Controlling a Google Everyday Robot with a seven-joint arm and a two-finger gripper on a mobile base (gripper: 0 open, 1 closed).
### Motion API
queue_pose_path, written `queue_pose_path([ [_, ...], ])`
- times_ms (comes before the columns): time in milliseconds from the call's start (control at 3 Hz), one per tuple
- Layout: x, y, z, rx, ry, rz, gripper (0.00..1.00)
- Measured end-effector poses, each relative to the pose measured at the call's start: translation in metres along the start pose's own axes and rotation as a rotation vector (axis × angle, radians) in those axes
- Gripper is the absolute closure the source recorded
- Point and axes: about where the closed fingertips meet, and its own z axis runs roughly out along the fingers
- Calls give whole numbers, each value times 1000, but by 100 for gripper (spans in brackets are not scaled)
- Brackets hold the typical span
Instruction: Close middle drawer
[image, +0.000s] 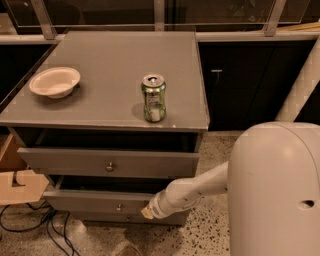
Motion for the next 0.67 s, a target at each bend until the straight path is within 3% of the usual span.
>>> queue_pose_path([
  [333,-7,-4,1,0,-12,10,100],
  [667,-30,-26,-1,33,-43,26,100],
])
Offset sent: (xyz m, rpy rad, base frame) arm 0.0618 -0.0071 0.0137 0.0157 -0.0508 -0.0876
